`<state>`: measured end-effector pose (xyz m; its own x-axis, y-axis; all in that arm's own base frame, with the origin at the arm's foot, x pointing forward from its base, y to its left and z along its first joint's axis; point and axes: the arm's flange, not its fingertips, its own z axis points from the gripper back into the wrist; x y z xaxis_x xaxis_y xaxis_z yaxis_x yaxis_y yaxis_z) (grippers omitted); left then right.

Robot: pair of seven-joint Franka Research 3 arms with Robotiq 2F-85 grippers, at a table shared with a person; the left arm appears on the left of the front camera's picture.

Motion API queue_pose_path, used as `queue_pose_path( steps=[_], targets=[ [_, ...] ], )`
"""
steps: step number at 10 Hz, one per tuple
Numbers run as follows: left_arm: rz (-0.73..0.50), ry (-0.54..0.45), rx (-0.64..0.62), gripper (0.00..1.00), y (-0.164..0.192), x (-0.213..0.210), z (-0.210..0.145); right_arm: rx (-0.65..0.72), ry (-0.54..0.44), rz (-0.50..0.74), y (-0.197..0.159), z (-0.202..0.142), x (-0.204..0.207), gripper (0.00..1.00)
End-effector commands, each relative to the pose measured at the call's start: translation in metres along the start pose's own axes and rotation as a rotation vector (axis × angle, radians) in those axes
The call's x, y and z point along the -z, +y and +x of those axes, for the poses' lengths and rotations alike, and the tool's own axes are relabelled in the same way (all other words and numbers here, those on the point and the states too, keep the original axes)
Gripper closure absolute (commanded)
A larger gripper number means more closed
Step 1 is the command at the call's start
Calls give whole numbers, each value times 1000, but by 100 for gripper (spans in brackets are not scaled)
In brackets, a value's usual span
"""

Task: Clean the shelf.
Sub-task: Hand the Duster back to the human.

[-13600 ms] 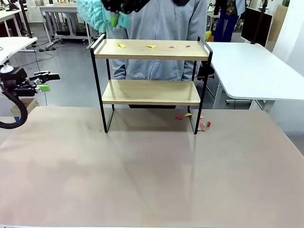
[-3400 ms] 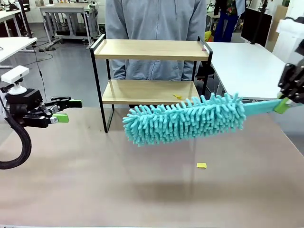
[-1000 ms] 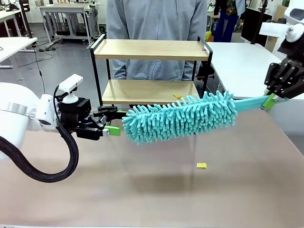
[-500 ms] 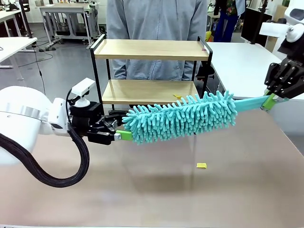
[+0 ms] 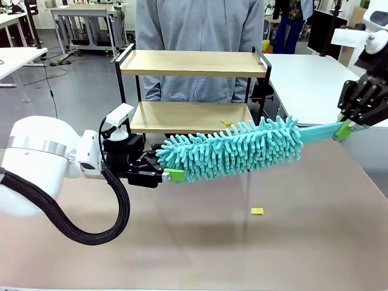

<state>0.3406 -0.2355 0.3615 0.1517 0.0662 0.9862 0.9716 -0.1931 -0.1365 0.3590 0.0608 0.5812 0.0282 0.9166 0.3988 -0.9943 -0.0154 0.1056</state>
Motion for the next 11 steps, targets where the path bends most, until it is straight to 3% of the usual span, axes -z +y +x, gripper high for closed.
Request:
queue_pose_path(
  steps=[1,3,4,5,6,8,9,11],
  targets=[
    [6,-19,9,0,-26,4,-6,-29,-38,-2,3,-2,2,87],
    [7,-55,-11,0,-24,4,-8,-29,-38,-2,3,-2,2,87],
    [6,-63,5,56,-24,4,-7,-29,-38,-2,3,-2,2,87],
    [11,-75,18,57,-25,4,-6,-29,-38,-2,3,-2,2,87],
    [10,-83,18,100,-25,6,-6,-29,-38,-2,3,-2,2,87],
    [10,-88,13,100,-25,6,-7,-29,-38,-2,3,-2,2,87],
    [6,-91,12,84,-25,6,-7,-29,-38,-2,3,-2,2,87],
    [5,-101,25,100,-27,5,-5,-29,-38,-2,3,-2,2,87]
  ],
)
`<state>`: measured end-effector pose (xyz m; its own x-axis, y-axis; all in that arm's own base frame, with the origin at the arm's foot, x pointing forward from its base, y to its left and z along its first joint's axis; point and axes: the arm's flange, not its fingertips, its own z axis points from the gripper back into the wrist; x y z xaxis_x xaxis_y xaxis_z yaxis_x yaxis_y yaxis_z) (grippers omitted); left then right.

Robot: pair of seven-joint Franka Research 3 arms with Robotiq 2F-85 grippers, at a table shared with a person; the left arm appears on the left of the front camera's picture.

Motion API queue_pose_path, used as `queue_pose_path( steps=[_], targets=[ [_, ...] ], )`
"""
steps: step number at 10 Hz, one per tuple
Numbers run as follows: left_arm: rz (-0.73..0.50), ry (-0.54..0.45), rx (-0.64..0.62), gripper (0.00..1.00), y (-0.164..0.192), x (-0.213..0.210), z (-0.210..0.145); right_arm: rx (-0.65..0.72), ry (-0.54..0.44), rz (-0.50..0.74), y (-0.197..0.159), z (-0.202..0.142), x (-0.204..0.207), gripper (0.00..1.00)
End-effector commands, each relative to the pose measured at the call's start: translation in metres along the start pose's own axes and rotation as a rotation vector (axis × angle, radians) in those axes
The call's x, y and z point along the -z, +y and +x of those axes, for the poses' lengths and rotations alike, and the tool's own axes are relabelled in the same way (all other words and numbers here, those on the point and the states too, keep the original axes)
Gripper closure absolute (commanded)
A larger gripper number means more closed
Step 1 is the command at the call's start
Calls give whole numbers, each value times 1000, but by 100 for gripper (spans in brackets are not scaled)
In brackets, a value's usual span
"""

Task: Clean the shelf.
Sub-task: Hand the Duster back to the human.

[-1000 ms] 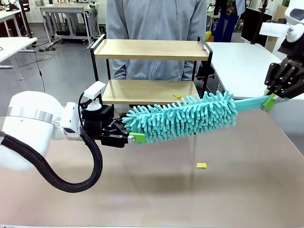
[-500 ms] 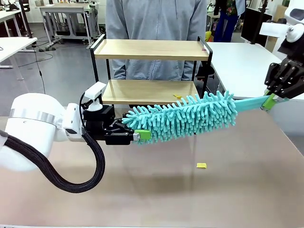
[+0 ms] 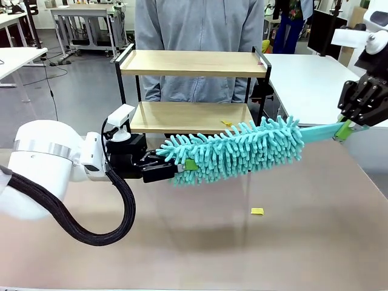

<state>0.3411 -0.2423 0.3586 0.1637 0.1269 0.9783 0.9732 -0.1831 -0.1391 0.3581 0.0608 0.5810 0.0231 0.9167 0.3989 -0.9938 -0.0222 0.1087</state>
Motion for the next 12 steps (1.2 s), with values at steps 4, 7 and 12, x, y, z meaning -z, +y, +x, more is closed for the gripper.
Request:
queue_pose_path(
  steps=[4,7,12],
  targets=[
    [-13,-40,63,100,-33,-5,4,-24,-38,-8,2,-2,2,87],
    [-3,-9,43,100,1,0,5,-24,-38,-8,2,-2,2,87],
    [-3,-9,43,100,1,0,5,25,-192,-37,23,-3,-44,0]
  ],
)
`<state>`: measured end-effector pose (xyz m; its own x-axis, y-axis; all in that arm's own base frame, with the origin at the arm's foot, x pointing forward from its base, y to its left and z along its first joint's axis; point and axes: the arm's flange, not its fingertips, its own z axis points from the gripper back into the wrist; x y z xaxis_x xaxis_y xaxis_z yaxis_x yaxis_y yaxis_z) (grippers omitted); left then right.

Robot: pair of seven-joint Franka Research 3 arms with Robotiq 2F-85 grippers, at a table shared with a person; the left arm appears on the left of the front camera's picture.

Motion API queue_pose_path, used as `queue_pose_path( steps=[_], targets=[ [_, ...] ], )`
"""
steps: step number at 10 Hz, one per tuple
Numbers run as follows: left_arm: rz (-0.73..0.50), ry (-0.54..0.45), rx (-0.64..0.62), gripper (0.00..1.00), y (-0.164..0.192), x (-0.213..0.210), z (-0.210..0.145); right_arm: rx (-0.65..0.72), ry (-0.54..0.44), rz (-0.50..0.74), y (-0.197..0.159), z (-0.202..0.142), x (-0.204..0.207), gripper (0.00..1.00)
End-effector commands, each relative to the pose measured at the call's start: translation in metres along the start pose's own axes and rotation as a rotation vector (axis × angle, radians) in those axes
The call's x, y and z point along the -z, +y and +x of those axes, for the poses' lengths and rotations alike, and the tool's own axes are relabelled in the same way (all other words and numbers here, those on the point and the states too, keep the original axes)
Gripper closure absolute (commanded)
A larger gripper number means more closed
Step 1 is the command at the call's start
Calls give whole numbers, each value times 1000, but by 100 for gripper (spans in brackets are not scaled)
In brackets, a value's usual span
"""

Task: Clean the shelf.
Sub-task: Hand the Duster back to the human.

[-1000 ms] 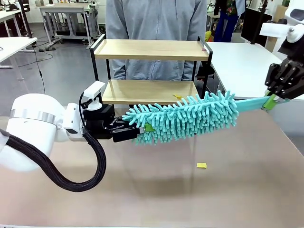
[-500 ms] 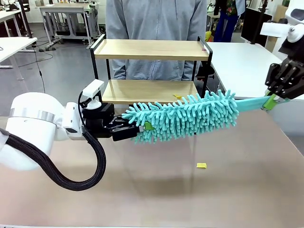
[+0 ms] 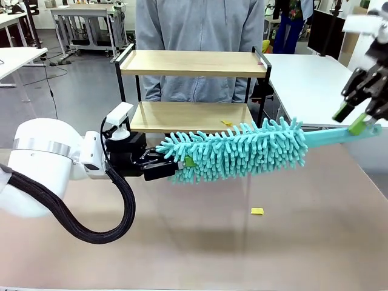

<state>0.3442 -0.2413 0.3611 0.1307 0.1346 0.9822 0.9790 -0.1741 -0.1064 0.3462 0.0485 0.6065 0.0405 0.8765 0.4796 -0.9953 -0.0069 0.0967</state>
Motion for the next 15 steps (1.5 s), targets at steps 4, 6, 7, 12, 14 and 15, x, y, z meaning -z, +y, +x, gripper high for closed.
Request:
queue_pose_path(
  steps=[4,6,7,12,14,15],
  targets=[
    [-7,-7,9,100,-1,1,2,94,-489,-270,40,-30,-89,0],
    [-7,-7,9,100,-1,1,2,102,-611,-352,54,-51,-110,0],
    [-7,-7,9,100,-1,1,2,112,-629,-357,56,-57,-112,0],
    [75,13,41,83,-14,-17,44,113,-556,-304,53,-49,-123,0],
    [160,60,81,83,-30,-34,102,113,-556,-304,53,-49,-123,0],
    [212,81,105,83,-40,-42,132,113,-556,-304,53,-49,-123,0]
  ],
)
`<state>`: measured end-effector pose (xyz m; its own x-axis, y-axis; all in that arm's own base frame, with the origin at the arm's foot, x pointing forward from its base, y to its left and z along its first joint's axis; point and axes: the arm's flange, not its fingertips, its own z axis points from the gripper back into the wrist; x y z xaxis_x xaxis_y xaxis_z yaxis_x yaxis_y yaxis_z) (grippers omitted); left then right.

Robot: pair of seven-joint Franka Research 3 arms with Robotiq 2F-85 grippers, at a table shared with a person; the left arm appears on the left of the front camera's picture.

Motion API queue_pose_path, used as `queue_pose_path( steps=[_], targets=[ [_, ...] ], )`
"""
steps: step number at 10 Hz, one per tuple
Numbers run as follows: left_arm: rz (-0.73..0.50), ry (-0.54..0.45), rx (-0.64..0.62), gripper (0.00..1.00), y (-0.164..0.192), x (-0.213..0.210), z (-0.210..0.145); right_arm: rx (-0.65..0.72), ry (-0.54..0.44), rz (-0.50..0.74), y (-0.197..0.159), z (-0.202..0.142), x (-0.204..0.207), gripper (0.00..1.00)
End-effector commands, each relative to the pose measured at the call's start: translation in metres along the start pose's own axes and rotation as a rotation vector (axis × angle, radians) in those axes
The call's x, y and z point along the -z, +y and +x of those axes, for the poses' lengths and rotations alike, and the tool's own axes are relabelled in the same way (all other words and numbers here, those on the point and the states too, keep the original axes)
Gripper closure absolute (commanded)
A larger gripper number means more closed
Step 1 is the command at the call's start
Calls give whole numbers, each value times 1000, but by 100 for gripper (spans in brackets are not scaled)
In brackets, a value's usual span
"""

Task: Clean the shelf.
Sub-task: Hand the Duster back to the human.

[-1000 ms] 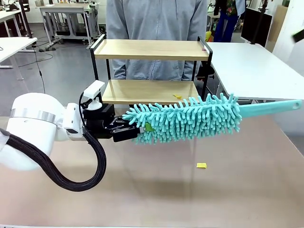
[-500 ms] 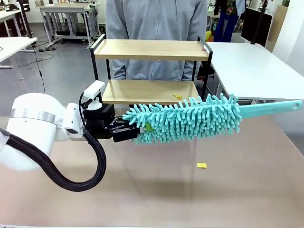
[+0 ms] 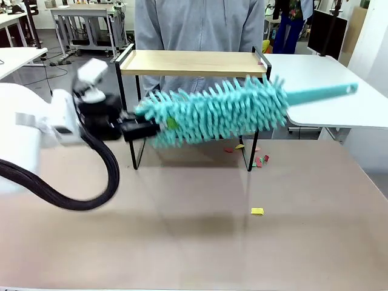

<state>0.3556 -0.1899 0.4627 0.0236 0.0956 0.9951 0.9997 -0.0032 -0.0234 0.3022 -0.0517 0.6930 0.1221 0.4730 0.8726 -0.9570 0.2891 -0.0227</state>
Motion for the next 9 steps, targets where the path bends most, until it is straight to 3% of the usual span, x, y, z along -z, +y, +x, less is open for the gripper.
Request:
queue_pose_path(
  steps=[1,5,9],
  targets=[
    [104,58,23,83,-34,-24,56,-19,5,1,-1,1,-3,0],
    [519,92,88,83,-49,-93,136,-19,5,1,-1,1,-3,0],
    [926,-9,120,83,-51,-191,151,-19,5,1,-1,1,-3,0]
  ],
)
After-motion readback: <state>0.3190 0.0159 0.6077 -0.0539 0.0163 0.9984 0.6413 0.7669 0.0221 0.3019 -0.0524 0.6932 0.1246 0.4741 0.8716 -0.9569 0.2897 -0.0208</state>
